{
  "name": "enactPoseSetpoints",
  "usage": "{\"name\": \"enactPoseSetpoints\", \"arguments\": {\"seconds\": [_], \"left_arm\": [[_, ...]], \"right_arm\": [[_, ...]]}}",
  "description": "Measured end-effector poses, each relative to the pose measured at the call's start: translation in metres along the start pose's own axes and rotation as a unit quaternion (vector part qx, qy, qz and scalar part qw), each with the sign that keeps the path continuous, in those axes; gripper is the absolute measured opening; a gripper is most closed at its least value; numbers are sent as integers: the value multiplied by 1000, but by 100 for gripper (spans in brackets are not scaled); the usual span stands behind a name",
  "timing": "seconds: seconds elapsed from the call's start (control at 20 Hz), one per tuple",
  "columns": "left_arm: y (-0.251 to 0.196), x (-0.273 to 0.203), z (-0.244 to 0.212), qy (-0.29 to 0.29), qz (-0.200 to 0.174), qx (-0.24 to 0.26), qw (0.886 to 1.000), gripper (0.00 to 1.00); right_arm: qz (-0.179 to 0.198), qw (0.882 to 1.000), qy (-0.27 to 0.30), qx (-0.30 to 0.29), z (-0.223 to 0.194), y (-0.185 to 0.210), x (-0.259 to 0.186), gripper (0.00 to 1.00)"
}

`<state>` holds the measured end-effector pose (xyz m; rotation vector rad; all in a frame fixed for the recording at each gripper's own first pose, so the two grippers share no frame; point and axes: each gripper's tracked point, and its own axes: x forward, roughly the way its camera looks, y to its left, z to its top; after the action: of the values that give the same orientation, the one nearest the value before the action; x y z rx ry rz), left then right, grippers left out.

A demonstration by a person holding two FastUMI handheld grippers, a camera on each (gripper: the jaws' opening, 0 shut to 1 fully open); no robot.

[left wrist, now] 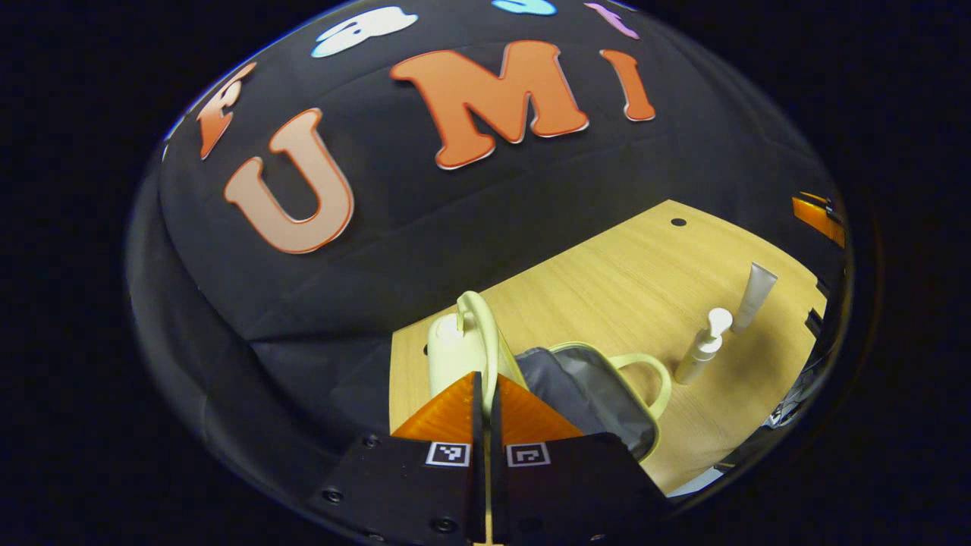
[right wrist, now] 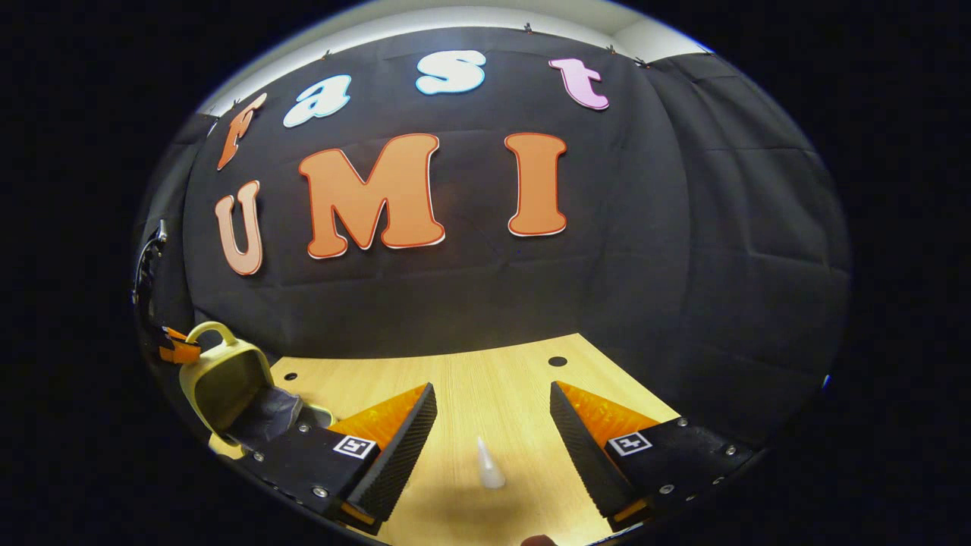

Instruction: First open the suitcase, pack the skin care products into it, and then close the suitcase.

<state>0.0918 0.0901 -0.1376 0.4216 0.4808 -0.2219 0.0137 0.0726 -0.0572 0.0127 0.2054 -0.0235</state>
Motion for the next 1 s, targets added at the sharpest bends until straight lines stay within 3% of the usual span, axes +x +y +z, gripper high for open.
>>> {"name": "enactPoseSetpoints", "arguments": {"seconds": [0.25, 0.5, 0.85, 1.0], "left_arm": [[42, 3, -27, 14, -16, -64, 998, 3], [71, 25, -66, 14, -34, -106, 994, 3], [80, 54, -132, 50, -56, -222, 972, 4], [68, 65, -151, 73, -63, -247, 964, 5]], "right_arm": [[-9, 1000, -15, 11, 12, 50, -12, 95], [4, 1000, -27, 11, 17, 102, -22, 95], [10, 1000, -26, 11, 4, 137, -25, 95], [5, 1000, -3, 26, -15, 137, -21, 95]]}}
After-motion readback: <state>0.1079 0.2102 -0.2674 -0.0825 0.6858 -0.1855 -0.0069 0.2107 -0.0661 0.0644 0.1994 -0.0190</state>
